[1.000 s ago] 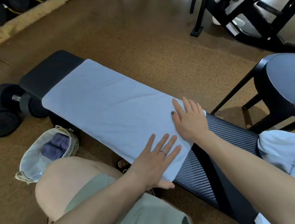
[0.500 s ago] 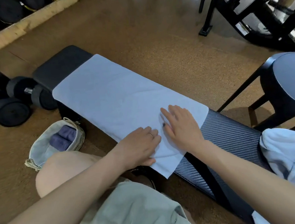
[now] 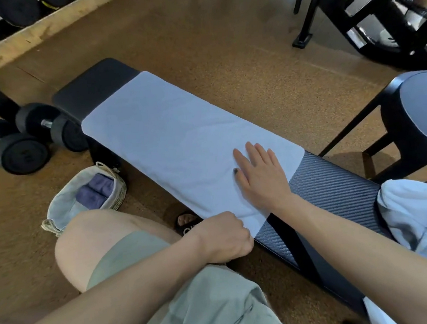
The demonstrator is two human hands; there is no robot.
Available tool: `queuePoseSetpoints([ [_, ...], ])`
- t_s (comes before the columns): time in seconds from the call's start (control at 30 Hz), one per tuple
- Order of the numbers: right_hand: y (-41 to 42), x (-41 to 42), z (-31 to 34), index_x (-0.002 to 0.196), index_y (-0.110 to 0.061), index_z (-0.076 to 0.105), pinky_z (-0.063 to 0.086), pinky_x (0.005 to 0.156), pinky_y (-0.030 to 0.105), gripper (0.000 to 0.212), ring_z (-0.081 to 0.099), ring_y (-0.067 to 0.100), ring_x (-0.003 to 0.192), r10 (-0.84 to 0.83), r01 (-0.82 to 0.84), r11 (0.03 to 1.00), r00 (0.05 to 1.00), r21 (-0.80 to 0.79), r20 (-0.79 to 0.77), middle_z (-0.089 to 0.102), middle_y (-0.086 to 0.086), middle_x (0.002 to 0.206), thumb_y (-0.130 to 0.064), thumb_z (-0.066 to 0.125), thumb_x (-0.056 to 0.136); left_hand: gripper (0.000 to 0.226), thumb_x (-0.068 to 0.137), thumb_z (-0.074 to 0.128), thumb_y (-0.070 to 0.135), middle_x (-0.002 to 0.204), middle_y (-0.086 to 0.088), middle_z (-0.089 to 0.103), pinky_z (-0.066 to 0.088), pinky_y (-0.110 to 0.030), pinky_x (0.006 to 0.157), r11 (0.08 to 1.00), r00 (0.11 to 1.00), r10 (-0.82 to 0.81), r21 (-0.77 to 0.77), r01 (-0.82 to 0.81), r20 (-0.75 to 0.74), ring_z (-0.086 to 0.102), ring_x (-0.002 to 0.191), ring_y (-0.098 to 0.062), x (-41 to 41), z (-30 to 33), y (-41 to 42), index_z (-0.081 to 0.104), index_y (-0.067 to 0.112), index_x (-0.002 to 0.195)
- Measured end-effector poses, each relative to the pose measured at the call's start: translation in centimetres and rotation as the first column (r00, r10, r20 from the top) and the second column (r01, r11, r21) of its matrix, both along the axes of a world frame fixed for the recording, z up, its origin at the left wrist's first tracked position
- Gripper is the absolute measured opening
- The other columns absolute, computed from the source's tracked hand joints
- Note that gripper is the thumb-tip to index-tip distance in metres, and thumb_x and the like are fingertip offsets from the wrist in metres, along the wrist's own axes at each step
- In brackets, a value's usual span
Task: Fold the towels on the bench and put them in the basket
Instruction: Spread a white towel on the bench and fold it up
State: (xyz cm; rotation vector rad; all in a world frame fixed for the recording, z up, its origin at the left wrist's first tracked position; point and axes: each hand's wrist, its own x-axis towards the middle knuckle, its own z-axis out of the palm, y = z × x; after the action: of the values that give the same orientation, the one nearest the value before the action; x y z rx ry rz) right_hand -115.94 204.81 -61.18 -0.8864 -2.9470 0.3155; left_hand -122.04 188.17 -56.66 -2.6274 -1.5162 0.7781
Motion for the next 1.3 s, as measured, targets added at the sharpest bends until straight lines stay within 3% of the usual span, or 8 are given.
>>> queuePoseSetpoints([
  [0.53,-0.2,-0.4,0.1,0.157,-0.024,0.029,0.01,0.123,0.052,0.064,0.015,0.033,0.152,-0.01,0.01,1.0,0.999,-0.009,0.042,0.022,0.013,0.164,-0.048,0.011,0.1,0.026,0.102,0.043,0.025,0.094,-0.008,0.071,0.034,-0.035,0.065,0.98,0.978,0.12,-0.177,-0.089,0.17,0.066,0.083,-0.033,1.1,-0.9,0.3,0.066,0.014,0.102],
  [0.77,0.6,-2.8,1.5,0.157,-0.023,0.031,0.014,0.123,0.051,0.062,0.021,0.033,0.151,0.053,-0.053,0.999,0.998,0.0,-0.019,0.028,0.011,0.162,-0.046,0.02,0.1,0.022,0.098,0.046,0.043,0.081,0.001,0.061,0.041,-0.036,0.064,0.826,0.651,0.525,-0.143,-0.545,0.548,0.055,0.074,-0.021,-5.5,1.9,-0.1,0.051,0.024,0.087],
  [0.83,0.8,-4.3,1.8,0.159,-0.025,0.026,0.011,0.124,0.049,0.063,0.016,0.029,0.153,0.101,-0.101,0.995,0.995,-0.012,0.006,0.024,0.008,0.165,-0.047,0.018,0.1,0.026,0.096,0.05,0.048,0.098,0.003,0.056,0.041,-0.036,0.068,0.77,0.648,0.568,-0.05,-0.636,0.508,0.056,0.088,-0.022,-8.3,2.0,0.2,0.049,0.023,0.105],
  [0.93,0.9,-6.4,1.9,0.158,-0.021,0.029,0.012,0.123,0.048,0.061,0.018,0.029,0.152,0.178,-0.18,0.983,0.982,0.022,0.062,0.026,0.008,0.163,-0.044,0.019,0.102,0.069,0.087,0.051,0.07,0.122,-0.004,0.045,0.038,-0.037,0.079,0.713,0.691,0.655,0.053,-0.699,0.306,0.047,0.104,-0.026,-10.5,0.6,0.5,0.043,0.016,0.128],
  [1.07,1.1,-8.1,2.0,0.136,-0.016,0.054,0.031,0.107,0.047,0.059,0.047,0.033,0.128,0.192,-0.192,0.979,0.981,0.071,0.002,0.053,0.011,0.136,-0.042,0.019,0.097,0.075,0.086,0.046,0.077,0.127,-0.007,0.041,0.033,-0.036,0.077,0.722,0.704,0.67,0.017,-0.692,0.236,0.043,0.107,-0.027,-11.0,0.0,1.4,0.039,0.015,0.128],
  [1.13,1.7,-9.5,2.3,0.119,-0.012,0.062,0.041,0.094,0.044,0.053,0.057,0.033,0.105,0.153,-0.146,0.986,0.984,0.077,-0.09,0.06,0.01,0.112,-0.04,0.025,0.095,0.066,0.09,0.047,0.071,0.124,-0.005,0.043,0.038,-0.035,0.078,0.677,0.625,0.684,-0.008,-0.736,0.377,0.046,0.107,-0.026,-12.5,0.7,2.0,0.041,0.017,0.127],
  [1.2,2.3,-11.0,2.5,0.129,-0.01,0.06,0.042,0.098,0.046,0.055,0.056,0.033,0.111,0.18,-0.175,0.982,0.981,0.07,-0.073,0.06,0.012,0.12,-0.041,0.028,0.097,0.067,0.093,0.046,0.066,0.138,-0.006,0.041,0.043,-0.039,0.094,0.616,0.567,0.701,0.035,-0.787,0.433,0.045,0.12,-0.029,-14.4,0.9,2.4,0.039,0.019,0.139],
  [1.3,2.6,-12.8,2.3,0.138,-0.016,0.053,0.039,0.102,0.045,0.061,0.05,0.032,0.121,0.214,-0.217,0.973,0.976,0.078,0.048,0.054,0.009,0.132,-0.048,0.021,0.096,0.087,0.093,0.041,0.071,0.168,-0.009,0.003,0.012,-0.048,0.123,0.479,0.442,0.842,-0.053,-0.876,0.31,0.008,0.152,-0.034,-17.7,0.3,2.0,0.009,0.027,0.161],
])
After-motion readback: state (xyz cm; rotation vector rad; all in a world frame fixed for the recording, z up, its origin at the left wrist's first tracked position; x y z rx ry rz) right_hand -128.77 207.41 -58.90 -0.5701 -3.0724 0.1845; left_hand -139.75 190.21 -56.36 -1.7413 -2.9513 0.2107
